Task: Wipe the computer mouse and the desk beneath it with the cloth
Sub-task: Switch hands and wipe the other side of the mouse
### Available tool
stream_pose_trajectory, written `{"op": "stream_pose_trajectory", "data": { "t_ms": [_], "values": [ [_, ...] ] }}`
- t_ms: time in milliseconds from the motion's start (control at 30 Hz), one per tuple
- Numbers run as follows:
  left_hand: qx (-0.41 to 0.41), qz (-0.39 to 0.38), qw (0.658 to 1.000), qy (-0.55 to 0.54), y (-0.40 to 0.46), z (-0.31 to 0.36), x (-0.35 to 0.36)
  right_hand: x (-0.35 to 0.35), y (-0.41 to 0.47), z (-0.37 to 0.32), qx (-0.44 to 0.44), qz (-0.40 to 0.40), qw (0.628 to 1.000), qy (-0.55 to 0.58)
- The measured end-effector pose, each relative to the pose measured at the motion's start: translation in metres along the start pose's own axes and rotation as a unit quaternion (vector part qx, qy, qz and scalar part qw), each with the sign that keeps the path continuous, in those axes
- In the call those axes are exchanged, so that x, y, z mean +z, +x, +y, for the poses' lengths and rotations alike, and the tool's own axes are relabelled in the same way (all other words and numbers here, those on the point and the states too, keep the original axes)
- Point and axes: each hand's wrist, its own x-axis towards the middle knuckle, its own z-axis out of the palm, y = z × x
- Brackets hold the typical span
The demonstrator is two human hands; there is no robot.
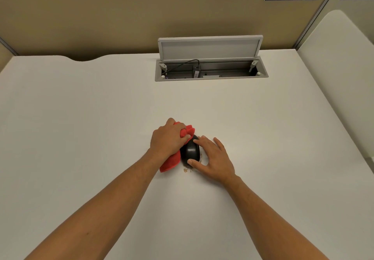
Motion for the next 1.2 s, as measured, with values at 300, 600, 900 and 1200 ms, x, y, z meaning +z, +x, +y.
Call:
{"op": "stream_pose_trajectory", "data": {
  "t_ms": [300,600,900,1200],
  "values": [
    [0.010,-0.020,0.998,-0.050,-0.008,0.001,-0.003,-0.001,0.001,0.000,0.000,-0.009,1.000,0.008],
    [-0.040,0.036,0.999,0.002,-0.013,-0.007,-0.005,0.001,0.000,0.002,0.003,-0.005,1.000,-0.004],
    [0.027,-0.067,0.994,-0.080,-0.031,-0.008,-0.005,-0.001,0.000,0.000,-0.002,-0.009,1.000,0.007],
    [0.024,-0.171,0.982,-0.082,-0.052,-0.006,-0.013,-0.002,-0.001,0.001,-0.001,-0.012,1.000,0.013]
  ]
}}
